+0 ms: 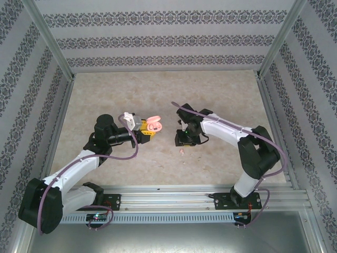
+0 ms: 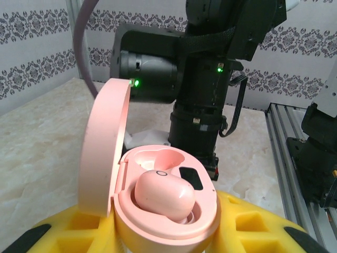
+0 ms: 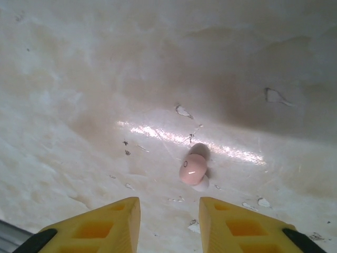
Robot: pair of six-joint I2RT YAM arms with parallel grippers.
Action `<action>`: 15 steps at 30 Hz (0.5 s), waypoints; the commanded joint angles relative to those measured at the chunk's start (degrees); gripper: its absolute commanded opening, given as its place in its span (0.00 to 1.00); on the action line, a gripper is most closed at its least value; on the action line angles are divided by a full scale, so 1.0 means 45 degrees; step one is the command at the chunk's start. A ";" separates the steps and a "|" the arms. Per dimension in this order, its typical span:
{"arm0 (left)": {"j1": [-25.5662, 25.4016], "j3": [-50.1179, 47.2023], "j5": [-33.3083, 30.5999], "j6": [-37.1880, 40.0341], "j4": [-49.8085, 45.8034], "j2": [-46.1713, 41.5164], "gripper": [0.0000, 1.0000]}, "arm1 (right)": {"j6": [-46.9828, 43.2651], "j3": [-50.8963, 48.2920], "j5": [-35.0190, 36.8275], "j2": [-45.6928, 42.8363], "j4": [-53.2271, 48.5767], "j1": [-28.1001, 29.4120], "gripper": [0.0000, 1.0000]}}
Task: Insert the wireless bluetooth earbuds into the charging case
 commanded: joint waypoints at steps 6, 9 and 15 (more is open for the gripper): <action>-0.0130 -0.0161 -0.0027 0.0315 -0.0272 -0.0418 0.15 | 0.0392 0.1376 0.1280 0.1714 -0.1551 0.0785 0.33; -0.0124 -0.0198 -0.0047 0.0375 -0.0361 -0.0485 0.15 | 0.0449 0.1536 0.1345 0.2008 -0.1674 0.0892 0.33; -0.0115 -0.0263 -0.0056 0.0451 -0.0455 -0.0526 0.15 | 0.0489 0.1662 0.1453 0.2275 -0.1677 0.0961 0.32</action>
